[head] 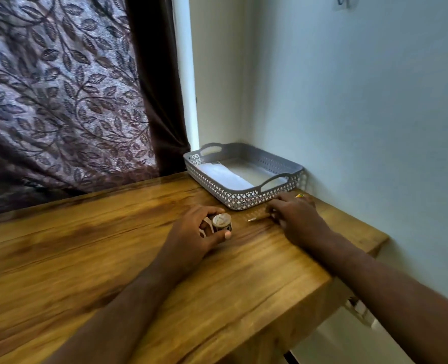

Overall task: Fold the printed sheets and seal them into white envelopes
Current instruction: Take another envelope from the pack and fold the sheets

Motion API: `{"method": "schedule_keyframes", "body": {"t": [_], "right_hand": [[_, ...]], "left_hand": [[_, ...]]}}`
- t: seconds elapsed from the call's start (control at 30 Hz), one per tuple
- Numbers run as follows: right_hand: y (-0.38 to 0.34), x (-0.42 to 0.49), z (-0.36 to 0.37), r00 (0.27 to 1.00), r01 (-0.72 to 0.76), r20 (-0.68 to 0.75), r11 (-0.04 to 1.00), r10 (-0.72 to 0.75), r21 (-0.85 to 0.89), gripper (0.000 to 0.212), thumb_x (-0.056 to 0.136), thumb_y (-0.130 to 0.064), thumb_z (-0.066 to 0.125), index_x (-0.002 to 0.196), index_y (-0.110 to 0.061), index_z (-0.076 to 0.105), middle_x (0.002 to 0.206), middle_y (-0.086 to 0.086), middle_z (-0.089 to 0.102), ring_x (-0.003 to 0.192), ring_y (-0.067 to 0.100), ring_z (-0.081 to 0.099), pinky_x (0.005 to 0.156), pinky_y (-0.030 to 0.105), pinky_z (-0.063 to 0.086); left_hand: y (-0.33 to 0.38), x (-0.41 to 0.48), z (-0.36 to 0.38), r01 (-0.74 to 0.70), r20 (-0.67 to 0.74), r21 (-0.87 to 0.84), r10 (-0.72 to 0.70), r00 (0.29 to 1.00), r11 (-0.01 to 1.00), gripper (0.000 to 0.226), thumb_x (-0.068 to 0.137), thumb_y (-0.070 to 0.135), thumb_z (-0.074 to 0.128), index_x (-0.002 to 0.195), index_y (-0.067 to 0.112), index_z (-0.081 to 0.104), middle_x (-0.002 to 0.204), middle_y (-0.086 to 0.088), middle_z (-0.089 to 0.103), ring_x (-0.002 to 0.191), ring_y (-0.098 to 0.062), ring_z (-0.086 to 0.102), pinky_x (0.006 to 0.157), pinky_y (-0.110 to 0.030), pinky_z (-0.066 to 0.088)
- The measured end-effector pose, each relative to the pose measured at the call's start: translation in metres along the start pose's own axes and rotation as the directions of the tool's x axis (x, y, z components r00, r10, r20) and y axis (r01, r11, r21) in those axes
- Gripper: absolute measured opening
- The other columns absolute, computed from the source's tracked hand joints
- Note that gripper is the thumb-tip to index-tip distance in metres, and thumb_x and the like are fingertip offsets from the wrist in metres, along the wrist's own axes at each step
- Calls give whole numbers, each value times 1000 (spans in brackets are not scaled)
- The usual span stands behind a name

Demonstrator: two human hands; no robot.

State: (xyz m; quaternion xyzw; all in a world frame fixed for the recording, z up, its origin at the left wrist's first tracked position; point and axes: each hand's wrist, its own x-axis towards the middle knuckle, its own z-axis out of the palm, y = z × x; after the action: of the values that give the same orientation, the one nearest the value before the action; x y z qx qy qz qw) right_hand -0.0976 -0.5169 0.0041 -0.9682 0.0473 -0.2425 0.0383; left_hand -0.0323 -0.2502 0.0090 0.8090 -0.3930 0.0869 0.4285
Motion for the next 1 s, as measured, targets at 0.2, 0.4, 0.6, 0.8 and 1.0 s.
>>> {"method": "schedule_keyframes", "body": {"t": [0.2,0.4,0.6,0.8,1.0], "right_hand": [[25,12,-2,999,-38,-5,999,38,19,20,93,-19,65,107,-30,73,113,-4,63,107,20,58,98,44,38],[32,26,5,999,1,-46,1000,-1,8,18,91,-22,68,104,-29,77,103,-7,68,99,22,62,99,45,40],[35,33,7,991,121,-64,993,-120,5,12,90,-22,70,98,-27,77,99,-6,71,94,22,64,89,43,46],[37,36,11,988,129,-91,992,-128,12,9,86,-22,76,94,-26,74,96,-7,70,89,20,66,91,40,40],[37,38,13,993,88,-75,996,-88,-4,5,88,-26,71,93,-24,71,94,-4,69,88,24,66,94,42,41]], "left_hand": [[0,18,22,-35,-30,59,36,999,998,48,79,33,83,123,26,66,111,13,63,93,7,55,75,-5,38],[-2,27,27,-57,-77,157,70,995,986,46,80,30,81,122,27,62,114,11,51,92,-1,51,77,-10,44],[-7,27,26,-69,-53,191,81,995,979,50,79,31,82,124,26,63,114,12,47,93,2,48,79,-1,38],[-7,24,26,-92,-56,182,104,993,979,50,78,32,83,124,32,62,120,11,41,90,2,49,75,-3,39],[-6,25,26,-72,-66,164,84,994,984,51,79,32,82,126,29,63,116,12,46,88,4,49,72,-5,40]]}}
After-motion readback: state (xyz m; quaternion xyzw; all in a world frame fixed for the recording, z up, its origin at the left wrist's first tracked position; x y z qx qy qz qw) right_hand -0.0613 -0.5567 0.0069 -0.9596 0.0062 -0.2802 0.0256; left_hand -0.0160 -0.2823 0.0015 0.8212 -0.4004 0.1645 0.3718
